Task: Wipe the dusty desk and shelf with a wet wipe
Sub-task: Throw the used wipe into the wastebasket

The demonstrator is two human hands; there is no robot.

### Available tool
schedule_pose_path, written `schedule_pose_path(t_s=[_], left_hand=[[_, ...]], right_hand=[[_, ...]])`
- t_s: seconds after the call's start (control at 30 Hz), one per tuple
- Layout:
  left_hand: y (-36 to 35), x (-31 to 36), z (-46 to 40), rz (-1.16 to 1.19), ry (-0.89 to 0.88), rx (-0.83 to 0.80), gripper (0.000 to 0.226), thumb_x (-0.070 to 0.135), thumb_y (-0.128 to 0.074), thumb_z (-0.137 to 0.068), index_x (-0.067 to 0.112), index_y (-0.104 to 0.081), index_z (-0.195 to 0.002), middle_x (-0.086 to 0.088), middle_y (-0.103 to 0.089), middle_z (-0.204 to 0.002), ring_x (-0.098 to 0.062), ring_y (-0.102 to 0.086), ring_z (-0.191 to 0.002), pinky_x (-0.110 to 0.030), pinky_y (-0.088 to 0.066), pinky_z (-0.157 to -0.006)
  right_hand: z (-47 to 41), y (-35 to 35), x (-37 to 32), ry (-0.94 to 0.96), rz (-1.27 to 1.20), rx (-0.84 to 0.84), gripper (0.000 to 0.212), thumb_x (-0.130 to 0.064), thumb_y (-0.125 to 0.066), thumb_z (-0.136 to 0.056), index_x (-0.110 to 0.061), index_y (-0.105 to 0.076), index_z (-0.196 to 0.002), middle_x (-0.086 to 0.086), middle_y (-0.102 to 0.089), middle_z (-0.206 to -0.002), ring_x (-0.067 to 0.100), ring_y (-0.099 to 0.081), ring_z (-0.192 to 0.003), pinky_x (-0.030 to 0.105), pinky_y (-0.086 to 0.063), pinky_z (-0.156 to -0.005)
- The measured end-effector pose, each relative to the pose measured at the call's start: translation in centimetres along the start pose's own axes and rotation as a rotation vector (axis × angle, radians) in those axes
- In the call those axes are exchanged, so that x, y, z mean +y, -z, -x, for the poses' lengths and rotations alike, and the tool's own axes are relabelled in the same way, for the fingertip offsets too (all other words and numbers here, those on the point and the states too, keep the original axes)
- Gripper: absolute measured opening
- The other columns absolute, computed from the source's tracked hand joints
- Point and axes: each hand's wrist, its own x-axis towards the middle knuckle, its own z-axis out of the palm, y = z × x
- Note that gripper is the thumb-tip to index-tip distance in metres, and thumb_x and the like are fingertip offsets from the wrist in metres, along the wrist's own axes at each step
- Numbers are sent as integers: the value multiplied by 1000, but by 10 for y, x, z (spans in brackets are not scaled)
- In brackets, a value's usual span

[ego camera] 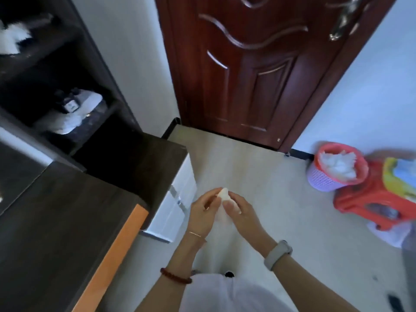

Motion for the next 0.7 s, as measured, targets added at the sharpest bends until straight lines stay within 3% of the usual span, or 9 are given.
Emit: schedule_pose_path(t_s=[0.1,0.2,0.27,0.37,0.47,0.57,0.7], left_hand=[[-50,11,-32,-11,2,-95,22,3,-52,-89,21,-62,-99,1,-64,-95,-1,-60,-83,-4,-44,-70],[-93,13,-67,-187,19,-111,19,13,-52,-90,18,-62,-106,-4,-66,-102,-14,-58,-90,-8,-41,-71],[-111,8,-89,-412,-50,-118,25,18,-53,-90,15,-59,-114,-5,-64,-110,-17,-55,-96,-21,-43,-83],[-153,5,-131,-710,-135,-267,35,26,-51,-90,14,-52,-124,-8,-57,-124,-25,-51,-112,-38,-41,-97],[-200,11,-182,-861,-163,-440,37,28,-46,-92,16,-48,-127,-7,-49,-133,-25,-46,-118,-38,-39,-100],[-246,27,-237,-898,-169,-536,37,27,-43,-93,16,-47,-128,-8,-45,-135,-25,-44,-120,-36,-37,-100],[-307,62,-297,-964,-223,-578,37,26,-40,-93,17,-47,-128,-8,-47,-133,-24,-46,-118,-35,-36,-98]], right_hand=[[-21,55,21,-103,-16,204,8,-10,-52,-90,-12,-59,-90,7,-59,-88,19,-53,-79,29,-42,-71],[-37,102,48,-191,0,412,10,-8,-48,-92,-9,-52,-83,5,-53,-78,20,-48,-72,17,-39,-60],[-44,126,62,-239,24,501,10,-7,-42,-94,-11,-47,-86,0,-49,-73,20,-47,-69,9,-38,-54],[-64,173,83,-320,57,586,9,-10,-35,-96,-14,-42,-91,4,-50,-70,20,-46,-61,19,-35,-50],[-96,224,103,-434,106,666,11,-16,-32,-97,-14,-39,-89,15,-56,-76,35,-55,-71,34,-38,-61],[-123,271,112,-564,92,729,17,-16,-31,-98,-9,-38,-85,20,-54,-82,41,-55,-84,35,-33,-67],[-150,333,112,-628,86,782,30,-17,-31,-98,-14,-36,-69,4,-46,-66,31,-48,-78,31,-25,-65]])
